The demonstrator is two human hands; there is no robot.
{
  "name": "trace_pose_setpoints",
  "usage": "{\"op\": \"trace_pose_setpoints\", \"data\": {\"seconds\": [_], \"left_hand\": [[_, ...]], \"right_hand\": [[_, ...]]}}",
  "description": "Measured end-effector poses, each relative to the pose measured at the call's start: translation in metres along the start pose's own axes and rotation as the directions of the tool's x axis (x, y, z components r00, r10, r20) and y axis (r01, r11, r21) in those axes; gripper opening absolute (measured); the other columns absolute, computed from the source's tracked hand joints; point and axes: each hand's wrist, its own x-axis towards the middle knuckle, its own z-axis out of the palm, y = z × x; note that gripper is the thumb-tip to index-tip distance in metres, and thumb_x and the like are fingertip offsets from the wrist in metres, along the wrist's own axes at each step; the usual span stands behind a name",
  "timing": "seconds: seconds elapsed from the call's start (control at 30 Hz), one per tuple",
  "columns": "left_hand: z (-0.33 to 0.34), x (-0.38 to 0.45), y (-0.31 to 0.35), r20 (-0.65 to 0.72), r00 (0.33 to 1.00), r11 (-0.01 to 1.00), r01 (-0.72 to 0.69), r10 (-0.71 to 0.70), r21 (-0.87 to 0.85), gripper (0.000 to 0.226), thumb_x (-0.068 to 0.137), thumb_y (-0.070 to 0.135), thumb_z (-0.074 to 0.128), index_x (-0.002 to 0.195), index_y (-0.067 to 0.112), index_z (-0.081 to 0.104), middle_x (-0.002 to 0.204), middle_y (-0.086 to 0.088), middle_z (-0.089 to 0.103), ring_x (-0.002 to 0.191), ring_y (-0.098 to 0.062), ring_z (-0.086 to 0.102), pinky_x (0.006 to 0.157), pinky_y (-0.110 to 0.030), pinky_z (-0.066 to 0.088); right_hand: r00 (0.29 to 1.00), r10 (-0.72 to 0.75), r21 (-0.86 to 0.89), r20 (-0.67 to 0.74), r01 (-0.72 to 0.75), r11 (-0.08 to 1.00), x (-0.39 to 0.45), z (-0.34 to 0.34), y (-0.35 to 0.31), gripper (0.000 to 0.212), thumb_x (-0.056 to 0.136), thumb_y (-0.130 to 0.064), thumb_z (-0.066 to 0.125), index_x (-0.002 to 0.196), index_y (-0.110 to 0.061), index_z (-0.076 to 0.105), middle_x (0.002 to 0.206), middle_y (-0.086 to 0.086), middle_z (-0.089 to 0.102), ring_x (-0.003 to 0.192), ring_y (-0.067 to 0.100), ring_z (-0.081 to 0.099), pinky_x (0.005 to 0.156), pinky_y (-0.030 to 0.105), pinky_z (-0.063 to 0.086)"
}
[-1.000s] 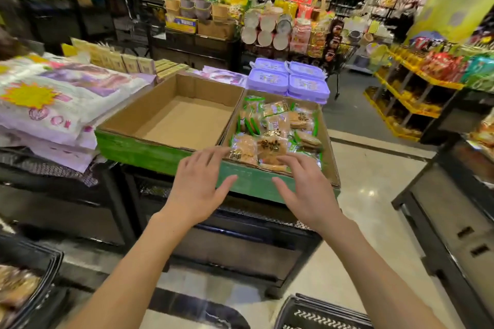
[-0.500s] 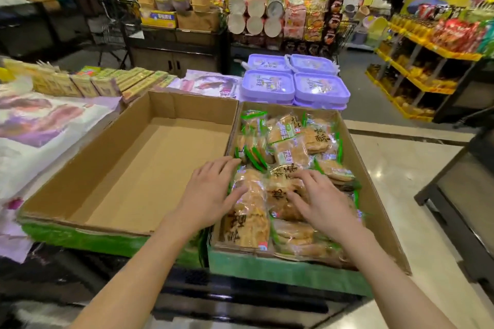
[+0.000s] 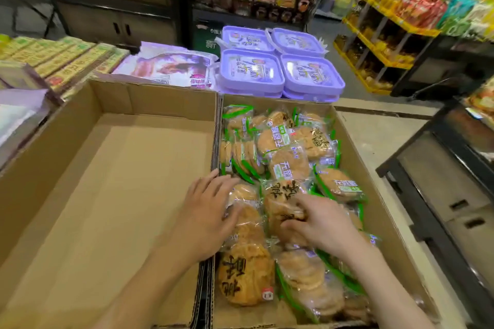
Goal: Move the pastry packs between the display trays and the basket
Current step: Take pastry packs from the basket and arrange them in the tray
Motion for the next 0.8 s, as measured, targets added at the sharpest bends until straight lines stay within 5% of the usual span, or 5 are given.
{"op": "trace_pose_setpoints", "data": {"seconds": [0.13, 0.23, 0.37, 0.6, 0.8], "left_hand": [[-0.002, 0.007, 0.007, -0.016, 0.994, 0.994, -0.110, 0.110, 0.005, 0.049, 0.098, 0.050, 0.041, 0.143, 0.031, 0.045, 0.144, 0.010, 0.050, 0.145, -0.015, 0.034, 0.123, -0.045, 0.019], [-0.004, 0.028, 0.028, -0.026, 0.986, 0.984, -0.165, 0.163, -0.062, 0.051, 0.098, 0.046, 0.049, 0.144, 0.025, 0.049, 0.140, 0.006, 0.054, 0.136, -0.017, 0.046, 0.120, -0.043, 0.030], [0.006, 0.073, 0.058, 0.211, 0.966, 0.985, -0.127, 0.149, -0.117, 0.071, 0.096, 0.052, 0.059, 0.154, 0.023, 0.032, 0.152, 0.004, 0.042, 0.143, -0.017, 0.035, 0.116, -0.034, 0.031], [0.046, 0.115, 0.069, 0.414, 0.888, 0.955, -0.273, 0.201, 0.120, 0.090, 0.067, 0.061, 0.084, 0.135, 0.019, 0.042, 0.124, -0.003, 0.049, 0.115, -0.024, 0.046, 0.097, -0.038, 0.044], [0.048, 0.109, 0.078, 0.492, 0.860, 0.989, -0.144, 0.138, -0.027, 0.067, 0.066, 0.046, 0.091, 0.101, 0.024, 0.039, 0.101, -0.001, 0.045, 0.088, -0.020, 0.049, 0.073, -0.042, 0.051]], "right_hand": [[0.966, 0.186, 0.331, -0.181, -0.118, 0.936, -0.017, -0.014, 0.019, 0.038, 0.078, -0.064, 0.071, 0.097, -0.034, 0.057, 0.083, -0.017, 0.063, 0.082, 0.013, 0.060, 0.073, 0.038, 0.048], [0.906, 0.333, 0.666, -0.262, -0.080, 0.742, -0.038, -0.022, 0.029, 0.030, 0.080, -0.059, 0.068, 0.091, -0.034, 0.054, 0.068, -0.018, 0.057, 0.063, 0.003, 0.048, 0.059, 0.024, 0.039], [0.816, 0.533, 0.916, -0.221, -0.013, 0.401, -0.058, -0.026, 0.034, 0.022, 0.091, -0.030, 0.069, 0.101, -0.017, 0.055, 0.094, 0.018, 0.069, 0.072, 0.013, 0.064, 0.055, 0.028, 0.055], [0.761, 0.642, 0.995, -0.099, 0.080, 0.059, -0.083, -0.011, 0.047, 0.030, 0.082, -0.041, 0.075, 0.105, -0.028, 0.061, 0.111, 0.017, 0.072, 0.102, 0.040, 0.070, 0.071, 0.055, 0.061], [0.784, 0.617, 0.998, -0.061, 0.056, 0.027, -0.091, -0.002, 0.056, 0.033, 0.083, -0.042, 0.076, 0.109, -0.027, 0.061, 0.114, 0.009, 0.073, 0.110, 0.033, 0.069, 0.086, 0.066, 0.056]]}}
